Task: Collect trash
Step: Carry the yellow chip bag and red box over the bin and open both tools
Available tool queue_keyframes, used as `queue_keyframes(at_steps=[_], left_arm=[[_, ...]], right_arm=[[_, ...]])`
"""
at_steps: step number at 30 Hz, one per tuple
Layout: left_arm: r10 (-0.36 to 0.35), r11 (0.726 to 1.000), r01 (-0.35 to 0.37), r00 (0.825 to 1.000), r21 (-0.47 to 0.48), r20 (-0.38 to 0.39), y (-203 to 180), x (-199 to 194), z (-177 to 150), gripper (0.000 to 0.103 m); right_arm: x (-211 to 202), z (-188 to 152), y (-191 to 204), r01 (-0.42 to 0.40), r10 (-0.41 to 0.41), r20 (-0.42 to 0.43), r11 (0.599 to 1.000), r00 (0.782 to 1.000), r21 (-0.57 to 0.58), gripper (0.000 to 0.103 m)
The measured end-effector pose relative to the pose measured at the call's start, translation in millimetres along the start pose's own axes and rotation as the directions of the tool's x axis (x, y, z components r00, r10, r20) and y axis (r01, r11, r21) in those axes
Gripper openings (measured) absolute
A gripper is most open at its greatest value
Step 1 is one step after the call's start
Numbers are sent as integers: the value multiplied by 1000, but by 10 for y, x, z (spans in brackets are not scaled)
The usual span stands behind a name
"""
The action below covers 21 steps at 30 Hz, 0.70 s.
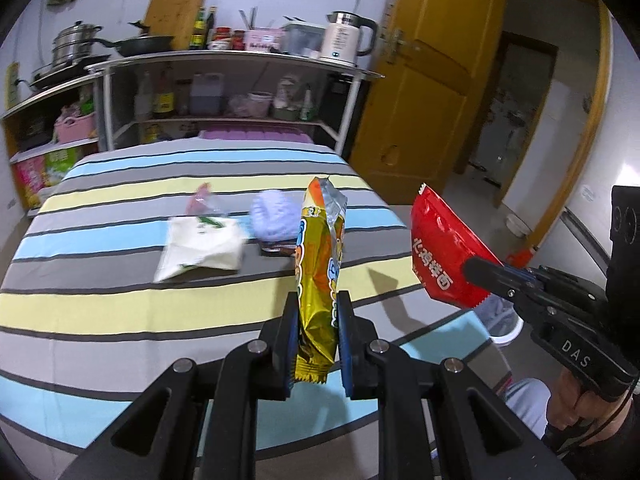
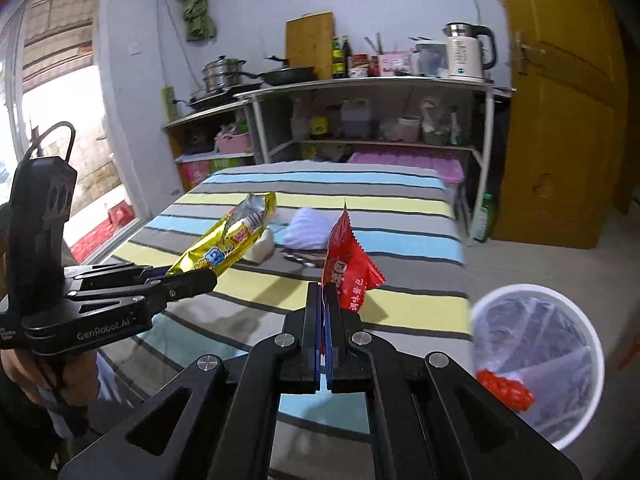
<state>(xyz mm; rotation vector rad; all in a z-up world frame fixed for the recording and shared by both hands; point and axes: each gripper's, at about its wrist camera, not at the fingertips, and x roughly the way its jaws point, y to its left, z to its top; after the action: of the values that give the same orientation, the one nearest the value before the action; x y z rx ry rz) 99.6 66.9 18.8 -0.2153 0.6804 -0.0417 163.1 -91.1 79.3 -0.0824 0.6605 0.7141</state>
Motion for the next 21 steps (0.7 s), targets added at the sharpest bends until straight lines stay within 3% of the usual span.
queue_keyframes(at_steps=[21], left_arm=[[-136, 980, 144, 989, 139, -65, -1058, 485, 129, 18]], right_arm=[[-549, -297, -953, 184, -188, 13, 970, 982, 160, 1]])
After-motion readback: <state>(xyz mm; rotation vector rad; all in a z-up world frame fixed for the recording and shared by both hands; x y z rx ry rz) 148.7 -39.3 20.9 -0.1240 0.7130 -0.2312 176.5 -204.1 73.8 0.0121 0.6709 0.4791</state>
